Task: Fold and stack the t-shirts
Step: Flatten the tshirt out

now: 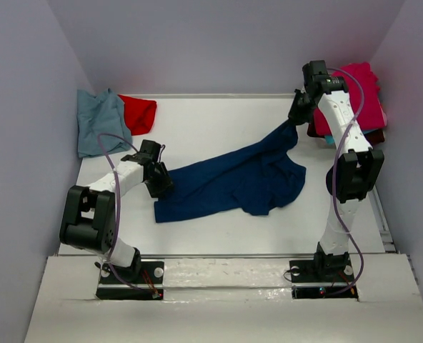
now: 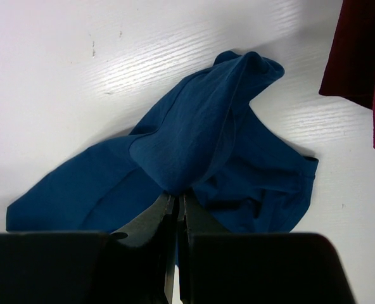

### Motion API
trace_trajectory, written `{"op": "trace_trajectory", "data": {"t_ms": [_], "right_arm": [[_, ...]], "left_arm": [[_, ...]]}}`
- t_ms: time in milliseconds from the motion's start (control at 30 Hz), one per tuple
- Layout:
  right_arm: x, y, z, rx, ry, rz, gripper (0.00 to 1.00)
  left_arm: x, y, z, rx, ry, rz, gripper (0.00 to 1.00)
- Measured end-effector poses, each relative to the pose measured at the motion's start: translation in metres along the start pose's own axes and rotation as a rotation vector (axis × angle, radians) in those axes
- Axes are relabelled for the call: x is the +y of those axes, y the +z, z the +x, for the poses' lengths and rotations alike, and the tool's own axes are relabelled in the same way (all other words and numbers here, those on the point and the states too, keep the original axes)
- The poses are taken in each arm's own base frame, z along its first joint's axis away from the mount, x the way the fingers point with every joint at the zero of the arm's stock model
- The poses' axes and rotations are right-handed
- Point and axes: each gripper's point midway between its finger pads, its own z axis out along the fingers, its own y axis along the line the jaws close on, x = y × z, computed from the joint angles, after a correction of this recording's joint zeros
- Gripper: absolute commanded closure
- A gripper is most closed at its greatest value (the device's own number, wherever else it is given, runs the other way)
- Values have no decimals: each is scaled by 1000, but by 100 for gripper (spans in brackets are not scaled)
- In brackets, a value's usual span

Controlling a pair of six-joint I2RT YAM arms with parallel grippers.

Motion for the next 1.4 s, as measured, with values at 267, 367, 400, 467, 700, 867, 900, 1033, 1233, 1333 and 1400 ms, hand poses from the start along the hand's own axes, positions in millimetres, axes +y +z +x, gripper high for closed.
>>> {"op": "trace_trajectory", "data": {"t_ms": [267, 367, 400, 467, 700, 867, 900, 1033, 1233, 1333, 1400], "right_arm": [[-1, 2, 1, 2, 0, 1, 93], [-2, 4, 3, 7, 1, 4, 93], [-2, 5, 3, 7, 1, 4, 93], [-2, 4, 3, 6, 0, 3, 93], [-3, 8, 5, 14, 1, 7, 93], [-4, 9, 7, 19, 1, 9, 93], [-4, 10, 8, 21, 1, 9, 93], [-3, 9, 9, 27, 1, -1, 93], [6, -2, 6, 14, -1, -44, 93], [18, -16, -7, -28, -6, -92, 93], [28, -30, -18, -68, -11, -129, 93]], "left_arm": [[0, 1, 0, 2, 1, 2, 61], [-1, 1, 0, 1, 2, 5, 68], [-1, 1, 0, 2, 4, 5, 69], [-1, 2, 0, 5, 4, 4, 77], [-1, 4, 1, 11, 6, 4, 94], [-2, 4, 1, 11, 6, 9, 94], [-2, 4, 1, 11, 7, 9, 94], [-1, 3, -1, 12, 28, 3, 94], [-33, -17, -58, -89, 105, 12, 94], [-65, -44, -105, -214, 141, 64, 94], [-82, -65, -129, -287, 155, 95, 94]]}}
